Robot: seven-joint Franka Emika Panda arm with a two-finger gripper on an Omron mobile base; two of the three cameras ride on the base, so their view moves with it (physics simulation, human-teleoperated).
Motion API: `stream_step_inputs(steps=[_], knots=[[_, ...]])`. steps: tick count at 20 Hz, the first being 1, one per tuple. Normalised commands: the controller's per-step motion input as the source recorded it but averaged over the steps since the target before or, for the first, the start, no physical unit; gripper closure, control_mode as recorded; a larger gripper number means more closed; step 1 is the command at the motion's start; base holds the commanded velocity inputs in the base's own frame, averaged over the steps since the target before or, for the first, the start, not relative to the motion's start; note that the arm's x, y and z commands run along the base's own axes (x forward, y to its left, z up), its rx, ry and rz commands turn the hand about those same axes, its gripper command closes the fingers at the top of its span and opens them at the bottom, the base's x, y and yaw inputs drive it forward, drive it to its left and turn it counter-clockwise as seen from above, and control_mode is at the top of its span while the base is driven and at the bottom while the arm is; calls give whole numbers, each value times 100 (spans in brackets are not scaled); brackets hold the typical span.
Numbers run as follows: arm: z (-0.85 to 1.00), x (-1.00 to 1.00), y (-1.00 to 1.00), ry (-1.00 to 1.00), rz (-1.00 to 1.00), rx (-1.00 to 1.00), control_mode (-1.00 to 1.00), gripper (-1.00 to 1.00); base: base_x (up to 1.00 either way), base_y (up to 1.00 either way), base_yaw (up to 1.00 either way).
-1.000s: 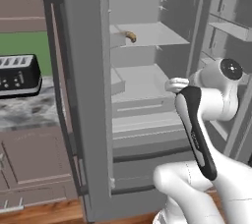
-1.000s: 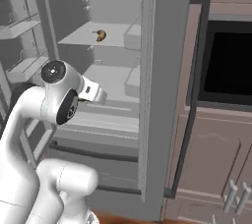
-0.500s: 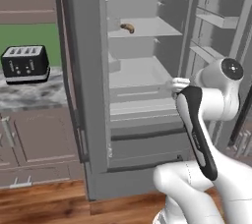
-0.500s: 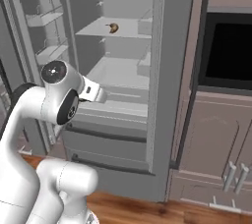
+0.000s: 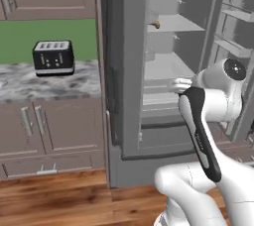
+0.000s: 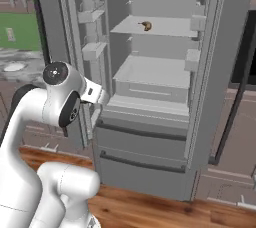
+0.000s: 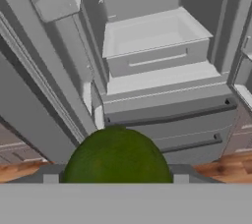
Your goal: Pick lime from the fridge and place it on the plate on the counter.
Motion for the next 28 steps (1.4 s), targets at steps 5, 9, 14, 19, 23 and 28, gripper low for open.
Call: stream_step_inputs(steps=[5,9,14,19,23,28], knots=[[0,0,0,0,0,0,100,100,-14,76,0],[0,0,0,0,0,0,100,100,-7,66,0],[0,0,0,0,0,0,100,100,0,62,0],[0,0,0,0,0,0,100,100,4,66,0],[0,0,0,0,0,0,100,100,34,68,-1],[0,0,0,0,0,0,100,100,60,58,0]])
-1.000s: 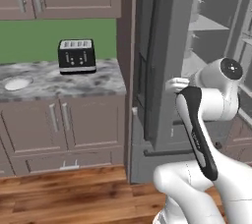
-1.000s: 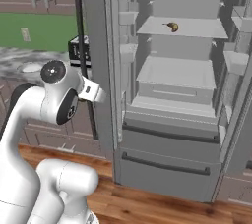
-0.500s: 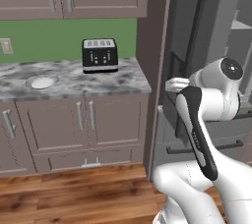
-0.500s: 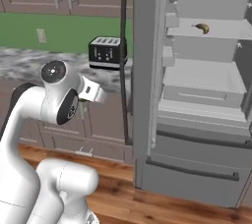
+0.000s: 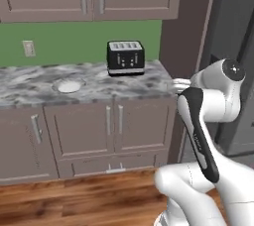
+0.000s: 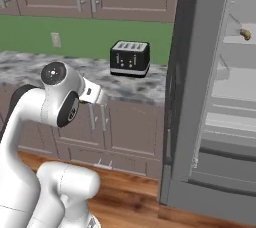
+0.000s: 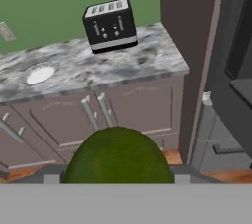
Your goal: Pick lime from the fridge and place it on the plate on the counter.
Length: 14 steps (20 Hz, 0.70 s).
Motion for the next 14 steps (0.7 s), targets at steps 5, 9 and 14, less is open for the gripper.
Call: stream_step_inputs(steps=[5,9,14], knots=[[0,0,0,0,0,0,100,100,62,51,0],[0,0,0,0,0,0,100,100,53,53,0],[0,0,0,0,0,0,100,100,56,53,0]])
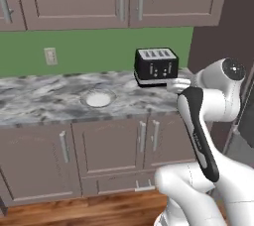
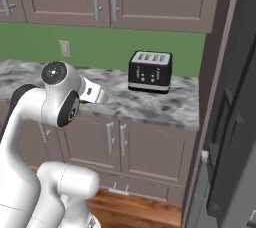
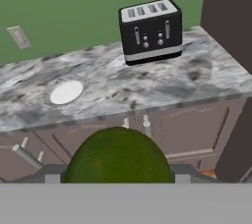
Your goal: Pick lime from the fridge and place it on the plate on the counter.
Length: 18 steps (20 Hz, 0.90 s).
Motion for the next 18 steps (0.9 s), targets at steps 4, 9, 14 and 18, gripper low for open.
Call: stream_step_inputs(steps=[4,9,14,18], knots=[[0,0,0,0,0,0,100,100,54,47,0],[0,0,0,0,0,0,100,100,50,48,0],[0,0,0,0,0,0,100,100,48,48,0],[0,0,0,0,0,0,100,100,50,50,0]])
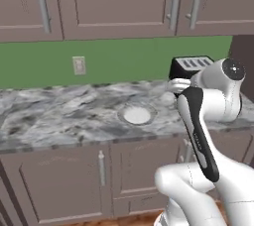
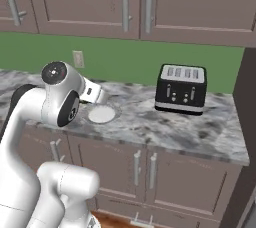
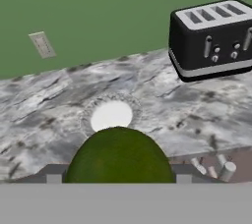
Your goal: Pick lime from the fridge and place it on the plate on the counter.
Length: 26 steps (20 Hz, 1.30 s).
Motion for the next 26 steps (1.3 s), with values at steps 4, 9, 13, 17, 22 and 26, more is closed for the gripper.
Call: stream_step_inputs(steps=[4,9,13,17,22,26], knots=[[0,0,0,0,0,0,100,100,52,47,0],[0,0,0,0,0,0,100,100,51,41,0],[0,0,0,0,0,0,100,100,40,18,0],[0,0,0,0,0,0,100,100,33,1,0],[0,0,0,0,0,0,100,100,27,0,0],[0,0,0,0,0,0,100,100,30,2,0]])
